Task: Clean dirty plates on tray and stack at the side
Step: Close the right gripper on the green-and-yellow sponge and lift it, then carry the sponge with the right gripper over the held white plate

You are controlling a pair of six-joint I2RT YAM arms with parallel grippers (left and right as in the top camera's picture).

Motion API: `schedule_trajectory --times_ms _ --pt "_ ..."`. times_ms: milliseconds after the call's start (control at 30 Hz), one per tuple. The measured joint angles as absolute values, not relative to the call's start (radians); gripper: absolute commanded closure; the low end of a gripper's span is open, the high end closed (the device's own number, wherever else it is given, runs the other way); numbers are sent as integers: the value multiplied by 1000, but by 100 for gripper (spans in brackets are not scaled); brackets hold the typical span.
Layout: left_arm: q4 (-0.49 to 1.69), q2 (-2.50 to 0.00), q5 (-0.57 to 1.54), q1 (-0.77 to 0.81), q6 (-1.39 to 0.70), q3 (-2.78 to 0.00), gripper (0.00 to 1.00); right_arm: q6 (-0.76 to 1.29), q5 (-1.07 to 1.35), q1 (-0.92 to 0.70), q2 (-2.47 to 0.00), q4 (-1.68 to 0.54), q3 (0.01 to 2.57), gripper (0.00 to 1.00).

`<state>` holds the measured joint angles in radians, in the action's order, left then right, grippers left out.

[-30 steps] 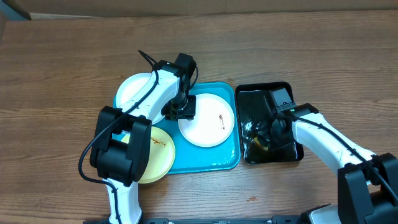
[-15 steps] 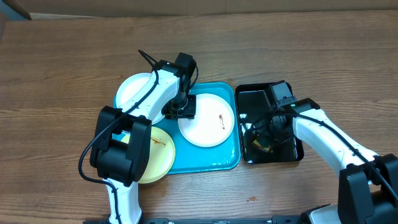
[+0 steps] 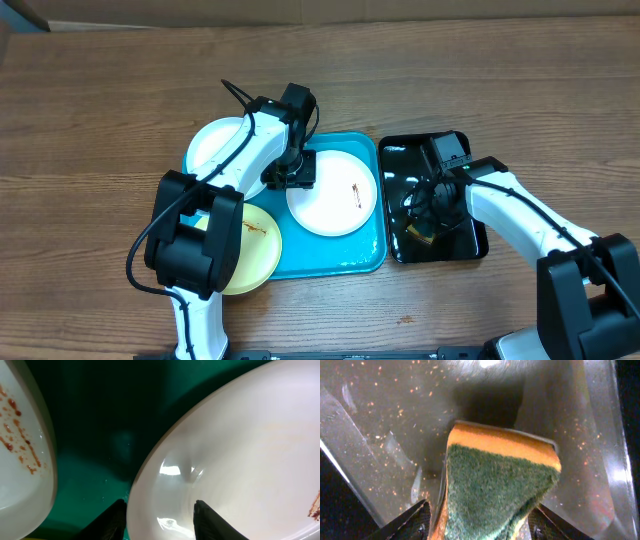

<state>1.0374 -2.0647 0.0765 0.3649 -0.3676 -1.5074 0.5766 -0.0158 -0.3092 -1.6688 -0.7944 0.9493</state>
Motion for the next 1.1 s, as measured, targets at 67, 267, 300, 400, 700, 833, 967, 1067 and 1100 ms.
schedule_trajectory --times_ms 67,267,300,400,700,833,967,1067,1100 --pt "1035 -2065 77 365 -368 -1507 55 583 -15 -309 -1676 -792 949 37" --pt "1032 -2065 58 365 -368 -1496 57 595 -16 -309 -1700 -786 949 41" --pt "1031 -2065 52 365 -368 -1489 59 595 -16 -309 -1702 -785 949 42" --pt "1025 -2065 40 365 -368 -1469 64 599 -19 -309 -1703 -778 949 49" --pt "1005 -2065 31 365 -369 -1444 81 596 -25 -309 -1703 -776 949 94" --pt "1006 -2065 27 365 -373 -1444 96 588 -26 -309 -1705 -772 952 96" --pt "1008 -2059 30 365 -368 -1444 96 565 -26 -309 -1705 -806 985 96" --pt "1008 -2059 30 365 -368 -1444 96 530 -26 -309 -1705 -870 1038 96" --pt "1008 -2059 31 365 -368 -1444 96 520 -25 -309 -1705 -892 1060 96"
